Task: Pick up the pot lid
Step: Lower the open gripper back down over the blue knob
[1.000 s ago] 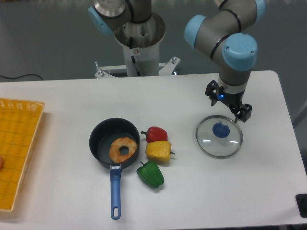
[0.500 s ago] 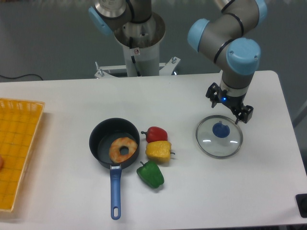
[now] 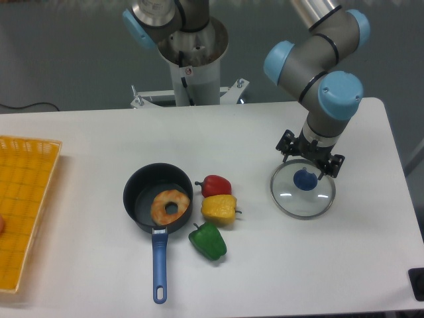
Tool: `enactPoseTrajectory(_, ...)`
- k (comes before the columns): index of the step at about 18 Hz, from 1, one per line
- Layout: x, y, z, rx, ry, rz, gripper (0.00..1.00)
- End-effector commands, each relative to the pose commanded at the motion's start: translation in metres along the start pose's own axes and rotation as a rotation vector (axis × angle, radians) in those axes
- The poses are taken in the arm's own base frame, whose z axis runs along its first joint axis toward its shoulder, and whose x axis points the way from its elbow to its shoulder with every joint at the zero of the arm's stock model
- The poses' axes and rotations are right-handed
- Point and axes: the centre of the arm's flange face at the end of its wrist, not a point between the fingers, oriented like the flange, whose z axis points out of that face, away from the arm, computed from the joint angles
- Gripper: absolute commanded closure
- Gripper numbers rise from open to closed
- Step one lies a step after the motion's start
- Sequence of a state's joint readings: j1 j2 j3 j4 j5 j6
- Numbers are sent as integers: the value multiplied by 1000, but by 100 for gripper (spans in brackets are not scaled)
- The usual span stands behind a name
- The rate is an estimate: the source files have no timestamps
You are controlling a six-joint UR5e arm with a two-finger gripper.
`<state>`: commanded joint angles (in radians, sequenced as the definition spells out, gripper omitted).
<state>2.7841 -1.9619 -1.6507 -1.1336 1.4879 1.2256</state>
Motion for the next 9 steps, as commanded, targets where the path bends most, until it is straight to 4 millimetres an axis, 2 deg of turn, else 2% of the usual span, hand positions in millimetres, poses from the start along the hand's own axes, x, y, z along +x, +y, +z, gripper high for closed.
enactPoseTrajectory(4,-16,7,3,0,-8,-13,0)
enactPoseTrajectory(9,-18,4,18,-1,-10,-12,0)
